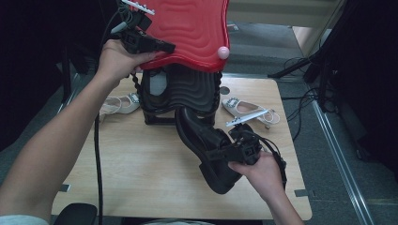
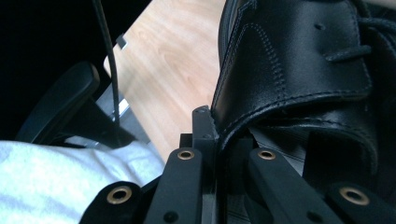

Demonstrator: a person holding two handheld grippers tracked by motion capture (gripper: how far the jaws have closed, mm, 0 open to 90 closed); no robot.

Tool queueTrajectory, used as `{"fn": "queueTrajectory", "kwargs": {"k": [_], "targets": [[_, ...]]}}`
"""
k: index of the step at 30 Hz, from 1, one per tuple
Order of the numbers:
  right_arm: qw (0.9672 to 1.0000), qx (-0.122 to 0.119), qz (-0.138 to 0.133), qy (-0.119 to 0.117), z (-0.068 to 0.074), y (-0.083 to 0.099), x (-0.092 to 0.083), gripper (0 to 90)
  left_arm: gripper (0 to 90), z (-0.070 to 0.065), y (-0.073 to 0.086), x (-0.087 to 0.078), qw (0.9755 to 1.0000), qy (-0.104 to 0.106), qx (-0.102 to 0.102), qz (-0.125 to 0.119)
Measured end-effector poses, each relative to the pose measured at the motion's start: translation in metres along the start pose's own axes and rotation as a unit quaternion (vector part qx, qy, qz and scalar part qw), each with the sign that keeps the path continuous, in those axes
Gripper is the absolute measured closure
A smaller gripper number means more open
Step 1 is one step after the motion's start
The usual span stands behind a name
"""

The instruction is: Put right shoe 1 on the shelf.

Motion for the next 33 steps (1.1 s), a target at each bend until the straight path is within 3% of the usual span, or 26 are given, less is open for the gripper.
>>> {"fn": "queueTrajectory", "kwargs": {"k": [6, 14, 16, 21, 22, 24, 29, 33], "targets": [[0.9993, -0.005, -0.024, 0.027, -0.003, -0.031, -0.004, 87.9, 90.0, 0.000, 0.000, 0.000, 1.0000, -0.002, -0.002, 0.001], [0.9940, -0.010, -0.065, 0.088, -0.015, -0.073, 0.016, 87.8, 90.0, 0.000, 0.000, 0.000, 1.0000, -0.002, -0.001, 0.000], [0.9915, -0.009, -0.082, 0.101, -0.017, -0.081, 0.020, 87.8, 90.0, 0.000, 0.000, 0.000, 1.0000, 0.000, -0.004, 0.000], [0.9814, -0.016, -0.112, 0.155, -0.030, -0.095, 0.035, 87.8, 90.0, 0.001, 0.001, 0.000, 1.0000, 0.000, -0.001, -0.002], [0.9813, -0.012, -0.115, 0.153, -0.032, -0.097, 0.038, 87.8, 90.0, 0.001, 0.001, 0.000, 1.0000, -0.002, 0.000, -0.001], [0.9770, -0.019, -0.134, 0.165, -0.032, -0.102, 0.042, 87.7, 90.0, 0.001, 0.001, -0.001, 1.0000, 0.003, -0.003, -0.002], [0.9678, -0.030, -0.151, 0.199, -0.029, -0.114, 0.057, 87.5, 90.0, 0.002, 0.002, -0.001, 0.9999, 0.008, -0.005, -0.004], [0.9629, -0.028, -0.170, 0.208, -0.030, -0.126, 0.066, 87.5, 90.0, 0.003, 0.002, -0.001, 0.9999, 0.014, -0.008, -0.004]]}}
Point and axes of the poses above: each handheld gripper's, and its own axes: x roughly forward along the jaws, y roughly out of its underside, z roughly to its left, the point moved 7 cm from there along x, roughly forward along the jaws, and after that the axes turned 8 degrees about x, right-handed, at the moved point
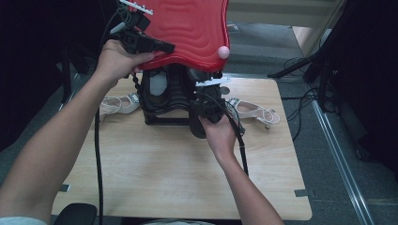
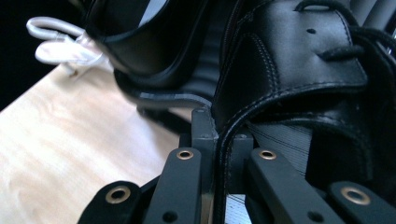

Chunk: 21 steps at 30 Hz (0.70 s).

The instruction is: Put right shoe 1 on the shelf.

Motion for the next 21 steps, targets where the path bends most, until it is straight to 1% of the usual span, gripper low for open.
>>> {"fn": "queueTrajectory", "kwargs": {"k": [3, 6, 10, 12, 15, 17, 21], "targets": [[0.9999, 0.002, -0.014, 0.010, 0.001, -0.008, 0.007, 87.5, 90.0, 0.000, 0.000, 0.000, 1.0000, 0.002, -0.002, 0.001], [0.9994, 0.014, -0.028, 0.012, 0.002, -0.015, 0.013, 87.4, 90.0, 0.000, 0.000, 0.000, 1.0000, 0.003, -0.003, 0.002], [0.9989, 0.010, -0.039, 0.023, 0.004, -0.022, 0.021, 87.4, 90.0, 0.001, 0.000, 0.000, 1.0000, 0.003, -0.003, 0.001], [0.9982, 0.006, -0.051, 0.031, 0.004, -0.024, 0.023, 87.3, 90.0, 0.001, 0.000, -0.001, 1.0000, 0.005, -0.006, 0.002], [0.9972, 0.003, -0.066, 0.036, 0.003, -0.024, 0.025, 87.0, 90.0, 0.001, 0.000, -0.001, 1.0000, 0.005, -0.006, 0.002], [0.9969, 0.002, -0.069, 0.037, 0.004, -0.023, 0.028, 86.7, 90.0, 0.001, 0.000, -0.001, 1.0000, 0.005, -0.007, 0.002], [0.9970, -0.016, -0.058, 0.050, 0.007, -0.016, 0.038, 86.4, 90.0, 0.000, 0.000, -0.001, 1.0000, 0.003, -0.005, 0.003]]}}
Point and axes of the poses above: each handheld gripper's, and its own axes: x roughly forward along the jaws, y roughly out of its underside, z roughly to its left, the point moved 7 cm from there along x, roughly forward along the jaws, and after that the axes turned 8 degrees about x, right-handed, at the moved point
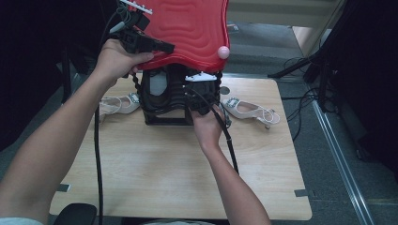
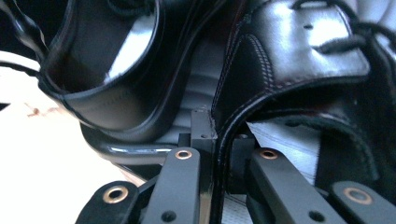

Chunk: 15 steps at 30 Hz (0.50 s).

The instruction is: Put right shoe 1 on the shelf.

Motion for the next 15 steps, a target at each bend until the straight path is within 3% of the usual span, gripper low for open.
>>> {"fn": "queueTrajectory", "kwargs": {"k": [4, 7, 10, 15], "targets": [[0.9996, -0.021, 0.000, 0.018, 0.0036, -0.0003, 0.0031, 85.5, 90.0, 0.0002, 0.0003, -0.0004, 1.0000, 0.001, 0.000, 0.001], [0.9997, -0.016, 0.009, 0.013, 0.0045, -0.0013, 0.0047, 83.1, 90.0, 0.0003, 0.0001, -0.0001, 1.0000, 0.001, -0.001, 0.000], [0.9999, -0.003, 0.014, -0.006, 0.0040, -0.0016, 0.0056, 78.7, 90.0, -0.0001, 0.0005, -0.0003, 1.0000, -0.003, 0.001, 0.001], [0.9990, 0.011, 0.013, -0.041, 0.0062, -0.0035, 0.0036, 61.8, 90.0, 0.0003, 0.0003, 0.0000, 1.0000, -0.004, -0.002, 0.000]]}}
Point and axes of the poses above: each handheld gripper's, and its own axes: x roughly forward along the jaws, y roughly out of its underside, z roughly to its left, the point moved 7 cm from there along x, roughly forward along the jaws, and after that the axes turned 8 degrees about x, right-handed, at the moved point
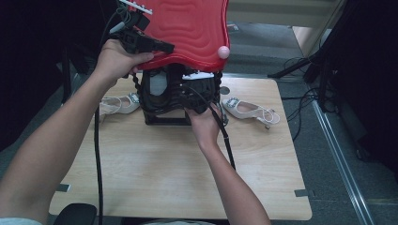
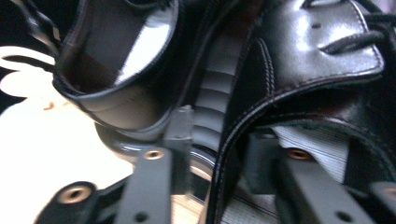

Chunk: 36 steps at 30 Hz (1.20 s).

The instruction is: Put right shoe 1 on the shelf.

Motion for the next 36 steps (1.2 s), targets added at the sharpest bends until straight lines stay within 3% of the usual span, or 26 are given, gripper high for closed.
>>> {"fn": "queueTrajectory", "kwargs": {"k": [6, 9, 12, 18, 21, 24, 28, 33, 36], "targets": [[0.9998, -0.012, -0.012, 0.006, 0.000, 0.001, -0.003, 58.5, 90.0, 0.000, 0.000, 0.000, 1.0000, -0.001, 0.003, 0.000], [0.9999, -0.007, -0.006, 0.007, -0.003, 0.002, -0.005, 66.3, 90.0, 0.000, 0.000, 0.000, 1.0000, 0.000, 0.003, 0.000], [1.0000, 0.004, -0.004, -0.008, -0.005, 0.003, -0.007, 65.6, 90.0, 0.000, 0.000, 0.000, 1.0000, -0.002, 0.003, 0.000], [0.9996, 0.005, -0.012, -0.026, -0.003, 0.003, -0.021, 64.1, 90.0, 0.000, 0.000, 0.000, 1.0000, -0.003, 0.003, -0.001], [0.9992, 0.006, -0.008, -0.039, -0.004, 0.006, -0.034, 73.5, 90.0, 0.000, 0.000, 0.000, 1.0000, -0.004, 0.004, -0.001], [0.9975, 0.010, 0.003, -0.069, -0.003, 0.013, -0.050, 84.9, 90.0, 0.000, 0.000, 0.000, 1.0000, -0.004, 0.004, 0.000], [0.9962, -0.010, 0.009, -0.087, -0.004, 0.024, -0.070, 90.0, 90.0, -0.001, 0.000, 0.000, 1.0000, -0.006, 0.005, 0.001], [0.9934, -0.020, 0.023, -0.110, -0.009, 0.040, -0.083, 90.0, 90.0, -0.001, 0.000, 0.000, 1.0000, -0.007, 0.003, 0.002], [0.9928, -0.035, 0.024, -0.112, -0.013, 0.050, -0.088, 90.0, 90.0, -0.001, 0.000, 0.000, 1.0000, -0.006, 0.005, 0.001]]}}
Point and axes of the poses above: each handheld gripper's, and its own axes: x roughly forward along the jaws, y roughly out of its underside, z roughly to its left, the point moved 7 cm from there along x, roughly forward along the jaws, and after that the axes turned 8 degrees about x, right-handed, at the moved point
